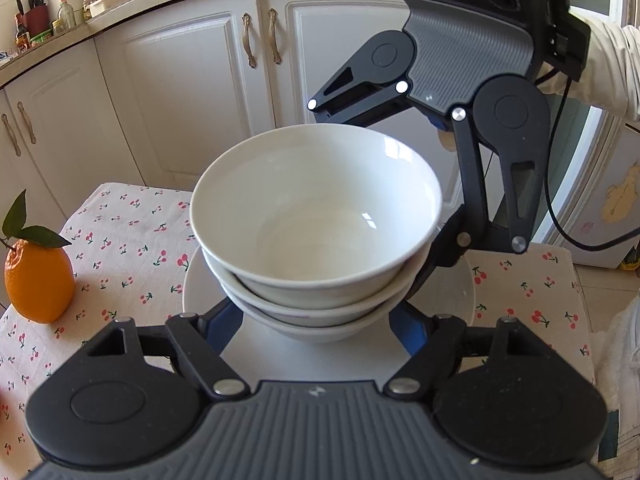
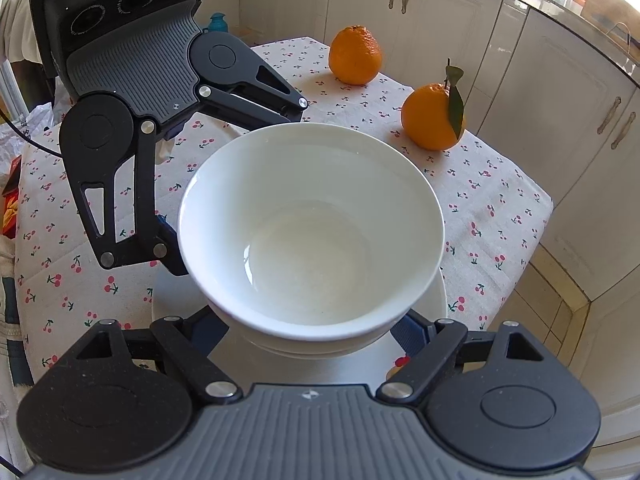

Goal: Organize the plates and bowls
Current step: 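Lower the bowl stack onto the plate stack with both grippers, then open both grippers and withdraw them from the bowl stack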

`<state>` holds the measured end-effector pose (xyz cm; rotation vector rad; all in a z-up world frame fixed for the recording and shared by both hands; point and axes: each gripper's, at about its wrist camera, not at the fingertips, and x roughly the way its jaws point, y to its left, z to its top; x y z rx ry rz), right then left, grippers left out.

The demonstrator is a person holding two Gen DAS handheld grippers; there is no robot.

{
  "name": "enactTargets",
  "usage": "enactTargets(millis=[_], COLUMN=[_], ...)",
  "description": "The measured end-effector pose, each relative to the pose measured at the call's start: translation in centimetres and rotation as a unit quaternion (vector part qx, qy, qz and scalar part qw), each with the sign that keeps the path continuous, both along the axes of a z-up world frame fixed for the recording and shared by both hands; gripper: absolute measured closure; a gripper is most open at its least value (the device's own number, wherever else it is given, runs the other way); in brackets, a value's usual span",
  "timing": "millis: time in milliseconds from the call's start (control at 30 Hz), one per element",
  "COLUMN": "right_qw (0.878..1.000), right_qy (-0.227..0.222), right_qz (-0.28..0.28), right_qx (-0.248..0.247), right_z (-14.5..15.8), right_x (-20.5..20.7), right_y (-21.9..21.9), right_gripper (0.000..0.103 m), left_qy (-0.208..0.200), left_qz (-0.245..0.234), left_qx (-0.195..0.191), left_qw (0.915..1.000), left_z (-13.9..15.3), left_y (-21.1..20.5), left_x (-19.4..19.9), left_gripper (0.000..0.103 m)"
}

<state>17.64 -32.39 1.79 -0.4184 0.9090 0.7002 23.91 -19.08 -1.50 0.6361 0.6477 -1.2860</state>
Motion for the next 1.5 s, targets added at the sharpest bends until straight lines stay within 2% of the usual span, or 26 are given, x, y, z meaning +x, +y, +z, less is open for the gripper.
enactTargets(millis=[333, 467, 633, 767, 867, 933, 1033, 1100, 1200, 1300, 1400, 1500], right_qw=[1.0, 1.0, 0.999, 0.998, 0.994, 0.989, 0.971, 0.952, 0.916, 0.894, 0.884, 0.877], right_qy=[0.009, 0.0, -0.008, -0.02, -0.037, -0.047, -0.051, -0.058, -0.073, -0.07, -0.072, -0.084], right_qz=[-0.015, -0.016, -0.03, -0.051, -0.098, -0.14, -0.233, -0.3, -0.393, -0.441, -0.459, -0.471], right_qx=[0.015, 0.019, 0.008, 0.009, 0.01, 0.009, 0.014, 0.018, 0.02, 0.037, 0.045, 0.044], right_z=[-0.3, -0.1, 0.4, 1.1, 2.1, 2.5, 3.1, 3.3, 3.3, 3.3, 3.6, 4.2], right_x=[0.0, -0.3, -1.1, -2.4, -3.9, -5.1, -6.7, -7.8, -9.3, -10.8, -12.2, -13.4], right_y=[-0.4, -0.2, 0.0, 0.1, 0.3, 0.5, 0.8, 1.0, 1.6, 2.4, 3.5, 4.6], right_gripper=[0.011, 0.0, 0.0, 0.0, 0.0, 0.0, 0.0, 0.0, 0.0, 0.0, 0.0, 0.0], left_qy=[-0.01, -0.019, -0.034, -0.044, -0.049, -0.054, -0.071, -0.09, -0.104, -0.077, -0.051, -0.057], left_qz=[0.003, 0.019, 0.035, 0.064, 0.105, 0.15, 0.216, 0.264, 0.345, 0.401, 0.434, 0.456], left_qx=[-0.001, -0.002, 0.001, -0.016, -0.046, -0.077, -0.11, -0.107, -0.081, -0.077, -0.087, -0.089], left_qw=[0.9999, 0.9996, 0.9988, 0.9968, 0.9921, 0.9843, 0.9676, 0.9543, 0.9294, 0.9095, 0.8954, 0.8839], left_z=[0.0, 0.2, 0.7, 1.4, 2.1, 2.5, 3.4, 4.0, 4.6, 5.0, 5.5, 6.0], left_y=[0.0, 0.2, 0.8, 1.8, 3.1, 4.3, 5.5, 5.7, 5.4, 5.9, 6.9, 7.5], left_x=[-0.3, -0.5, -1.4, -2.6, -4.0, -5.2, -7.0, -8.2, -9.3, -10.3, -11.4, -12.7], left_gripper=[0.022, 0.009, 0.007, 0.005, 0.004, 0.0, 0.001, 0.001, 0.001, 0.001, 0.001, 0.001])
